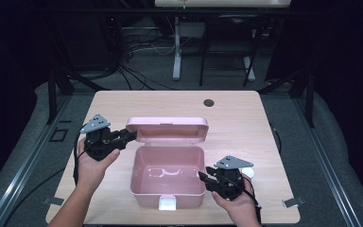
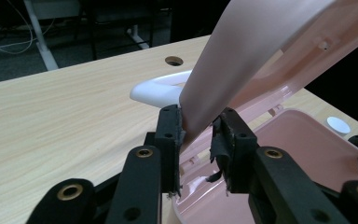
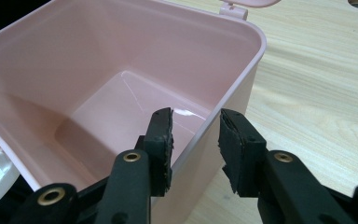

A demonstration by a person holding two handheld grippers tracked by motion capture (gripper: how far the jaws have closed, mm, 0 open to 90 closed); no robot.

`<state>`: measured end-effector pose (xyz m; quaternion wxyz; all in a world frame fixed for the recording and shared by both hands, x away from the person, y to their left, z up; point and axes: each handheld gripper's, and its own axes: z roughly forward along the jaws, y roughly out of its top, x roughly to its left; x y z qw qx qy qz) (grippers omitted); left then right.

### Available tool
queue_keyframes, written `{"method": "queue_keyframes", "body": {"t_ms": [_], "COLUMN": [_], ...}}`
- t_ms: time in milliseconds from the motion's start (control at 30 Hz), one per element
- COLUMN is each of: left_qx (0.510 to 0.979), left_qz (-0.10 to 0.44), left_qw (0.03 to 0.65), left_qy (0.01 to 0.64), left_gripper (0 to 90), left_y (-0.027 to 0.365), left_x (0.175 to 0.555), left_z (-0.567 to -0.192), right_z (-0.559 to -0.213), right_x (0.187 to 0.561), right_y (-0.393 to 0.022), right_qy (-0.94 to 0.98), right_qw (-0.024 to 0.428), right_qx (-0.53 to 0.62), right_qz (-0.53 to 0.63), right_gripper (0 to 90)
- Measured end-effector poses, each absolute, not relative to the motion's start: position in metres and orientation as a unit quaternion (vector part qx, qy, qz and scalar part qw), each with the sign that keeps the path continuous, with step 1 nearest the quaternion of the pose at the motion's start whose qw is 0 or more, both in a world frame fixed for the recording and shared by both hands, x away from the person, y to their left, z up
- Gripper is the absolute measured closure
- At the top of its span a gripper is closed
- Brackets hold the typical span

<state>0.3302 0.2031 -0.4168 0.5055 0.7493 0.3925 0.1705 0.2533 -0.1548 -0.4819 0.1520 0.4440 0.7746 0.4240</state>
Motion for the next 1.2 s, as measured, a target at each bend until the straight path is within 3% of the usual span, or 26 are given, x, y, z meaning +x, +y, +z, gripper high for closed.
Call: {"method": "queue_keyframes", "body": {"t_ms": [133,767,1200], "left_qx": [0.746,0.749,0.738], "left_qz": [0.16,0.196,0.189], "left_qw": [0.51,0.489,0.501], "left_qy": [0.396,0.402,0.41], "left_gripper": [66.2,77.1,80.6], "left_y": [0.202,0.197,0.2], "left_x": [0.33,0.338,0.344], "left_z": [-0.418,-0.426,-0.433], "right_z": [-0.482,-0.483,-0.483], "right_x": [0.253,0.253,0.254], "right_y": [-0.155,-0.155,-0.155], "right_qy": [0.774,0.772,0.772], "right_qw": [0.152,0.151,0.151], "right_qx": [0.444,0.445,0.446], "right_qz": [0.425,0.427,0.428], "right_gripper": [64.9,64.5,64.3]}}
